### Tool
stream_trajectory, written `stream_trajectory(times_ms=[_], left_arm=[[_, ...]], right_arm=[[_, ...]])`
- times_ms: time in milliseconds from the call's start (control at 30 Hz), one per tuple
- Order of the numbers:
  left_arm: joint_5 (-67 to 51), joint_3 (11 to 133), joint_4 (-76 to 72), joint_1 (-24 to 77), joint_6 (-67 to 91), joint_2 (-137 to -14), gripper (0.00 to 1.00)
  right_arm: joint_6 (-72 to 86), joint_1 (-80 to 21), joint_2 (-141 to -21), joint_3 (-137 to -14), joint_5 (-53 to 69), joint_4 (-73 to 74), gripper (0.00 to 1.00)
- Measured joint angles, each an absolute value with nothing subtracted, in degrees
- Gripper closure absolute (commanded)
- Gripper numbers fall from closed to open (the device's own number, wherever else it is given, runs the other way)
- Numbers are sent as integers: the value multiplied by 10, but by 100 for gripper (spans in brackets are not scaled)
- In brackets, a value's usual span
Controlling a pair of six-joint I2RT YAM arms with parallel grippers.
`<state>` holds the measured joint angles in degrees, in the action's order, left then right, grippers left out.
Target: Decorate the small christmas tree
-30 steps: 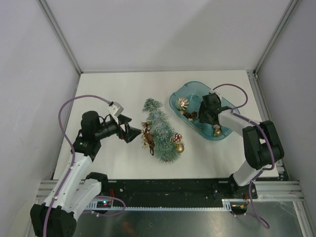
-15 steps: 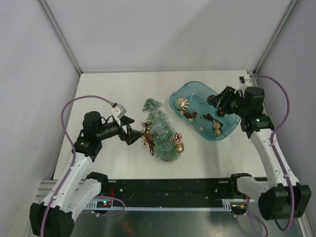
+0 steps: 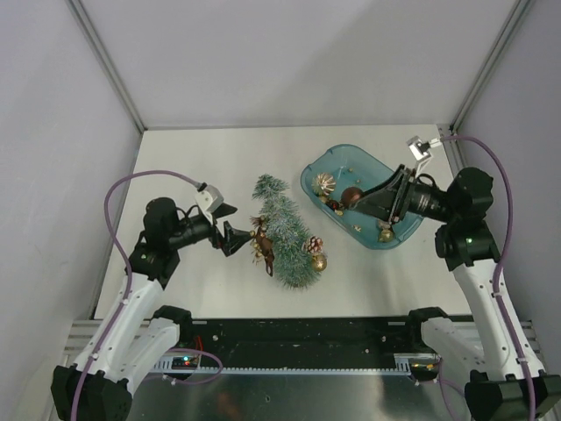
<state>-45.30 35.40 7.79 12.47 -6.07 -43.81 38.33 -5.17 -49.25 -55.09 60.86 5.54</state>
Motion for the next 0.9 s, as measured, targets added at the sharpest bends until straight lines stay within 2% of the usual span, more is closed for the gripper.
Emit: stream_trajectory(times_ms=[300, 633, 900], left_arm=[[-450, 356, 78, 121, -65, -423, 0], [-450, 358, 78, 114, -65, -394, 0], [-452, 358, 78, 114, -65, -381, 0]], right_arm=[[425, -207, -499, -551, 671, -67, 57], [515, -266, -572, -549, 710, -227, 57], [557, -284, -616, -547, 714, -292, 58]])
